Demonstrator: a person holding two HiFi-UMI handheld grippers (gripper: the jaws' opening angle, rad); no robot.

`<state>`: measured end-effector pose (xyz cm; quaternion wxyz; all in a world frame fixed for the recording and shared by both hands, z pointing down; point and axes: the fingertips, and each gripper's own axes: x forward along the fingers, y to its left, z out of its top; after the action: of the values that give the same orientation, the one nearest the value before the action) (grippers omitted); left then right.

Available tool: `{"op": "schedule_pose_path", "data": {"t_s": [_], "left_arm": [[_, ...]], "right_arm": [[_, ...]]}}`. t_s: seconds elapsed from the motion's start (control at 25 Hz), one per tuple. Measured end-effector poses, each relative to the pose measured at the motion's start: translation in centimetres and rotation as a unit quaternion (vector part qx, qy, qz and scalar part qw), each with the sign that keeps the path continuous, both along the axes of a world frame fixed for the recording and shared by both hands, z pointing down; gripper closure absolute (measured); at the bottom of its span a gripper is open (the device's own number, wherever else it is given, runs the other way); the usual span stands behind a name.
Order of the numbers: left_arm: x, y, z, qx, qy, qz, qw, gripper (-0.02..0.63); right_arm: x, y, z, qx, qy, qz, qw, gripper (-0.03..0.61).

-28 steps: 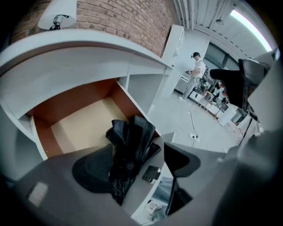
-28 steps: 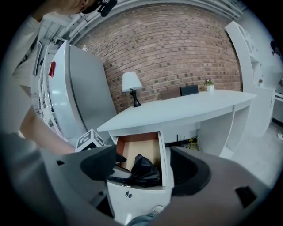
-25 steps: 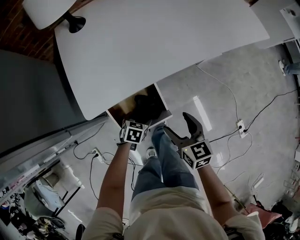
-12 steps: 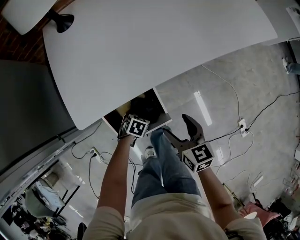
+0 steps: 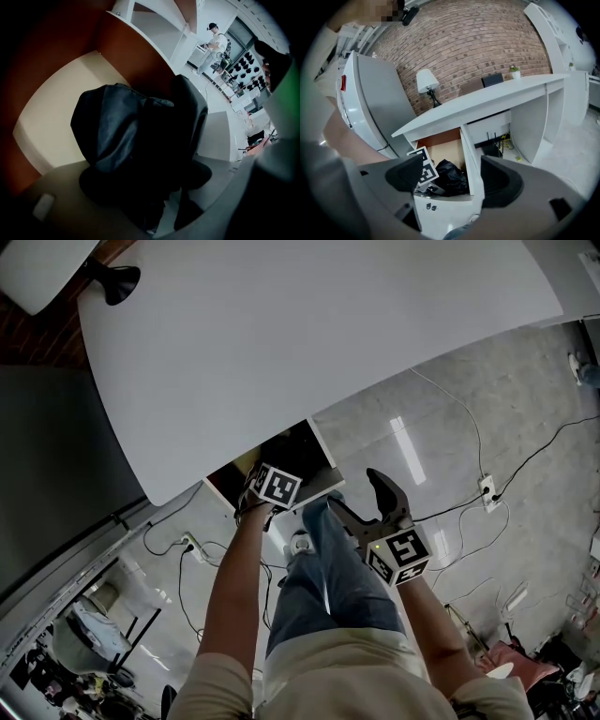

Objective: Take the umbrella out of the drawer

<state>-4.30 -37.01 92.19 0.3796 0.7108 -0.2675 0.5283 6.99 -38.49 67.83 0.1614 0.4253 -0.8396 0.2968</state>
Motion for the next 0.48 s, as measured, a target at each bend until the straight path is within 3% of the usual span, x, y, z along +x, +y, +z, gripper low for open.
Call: {"op": "schedule_pose_path", "data": {"t_s": [0.24, 0.48], "left_arm": [[-0.2, 0.0, -0.4, 0.03, -0.015, 0.03, 0.999, 0.34], [-0.6, 0.1, -2.7, 0.066, -0.009, 0.033, 0.9973, 0.361]], "right_arm": [[0.3, -0.4, -1.0, 0.008, -0.001, 0.006, 1.0, 0.218], [0.1, 0.2, -2.6, 0.021, 0.001, 0.008, 1.0, 0.218]]}}
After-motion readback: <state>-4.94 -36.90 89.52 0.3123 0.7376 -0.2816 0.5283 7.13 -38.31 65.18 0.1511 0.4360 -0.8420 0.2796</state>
